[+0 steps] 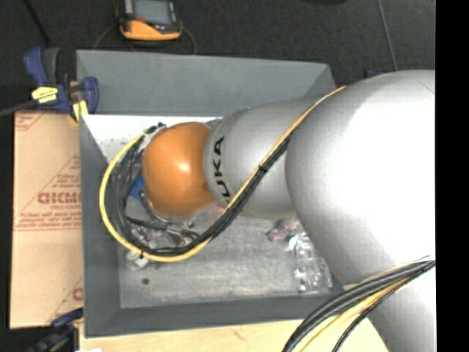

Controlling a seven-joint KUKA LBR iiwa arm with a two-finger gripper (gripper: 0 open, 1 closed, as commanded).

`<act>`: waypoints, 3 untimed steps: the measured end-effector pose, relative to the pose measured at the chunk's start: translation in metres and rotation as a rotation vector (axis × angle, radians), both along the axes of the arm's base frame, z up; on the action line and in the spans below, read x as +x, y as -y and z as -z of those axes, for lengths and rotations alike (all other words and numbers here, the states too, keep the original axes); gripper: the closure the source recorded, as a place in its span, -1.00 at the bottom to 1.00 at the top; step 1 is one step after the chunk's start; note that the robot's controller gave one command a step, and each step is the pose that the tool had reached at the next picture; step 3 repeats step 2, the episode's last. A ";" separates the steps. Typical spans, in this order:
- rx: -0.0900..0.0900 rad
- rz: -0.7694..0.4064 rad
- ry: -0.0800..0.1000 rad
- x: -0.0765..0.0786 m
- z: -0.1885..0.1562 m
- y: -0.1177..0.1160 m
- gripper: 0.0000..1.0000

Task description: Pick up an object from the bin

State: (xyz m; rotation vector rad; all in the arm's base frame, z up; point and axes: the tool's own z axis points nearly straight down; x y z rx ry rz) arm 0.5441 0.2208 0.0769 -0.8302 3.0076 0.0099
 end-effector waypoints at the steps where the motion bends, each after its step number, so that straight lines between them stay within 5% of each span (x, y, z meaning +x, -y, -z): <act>1: -0.008 0.025 -0.010 -0.004 -0.084 0.004 1.00; 2: -0.008 0.033 -0.008 -0.013 -0.169 0.000 1.00; 3: -0.008 0.033 -0.008 -0.013 -0.169 0.000 1.00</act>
Offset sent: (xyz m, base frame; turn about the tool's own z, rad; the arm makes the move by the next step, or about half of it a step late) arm -0.0070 -0.0040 0.0788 0.0254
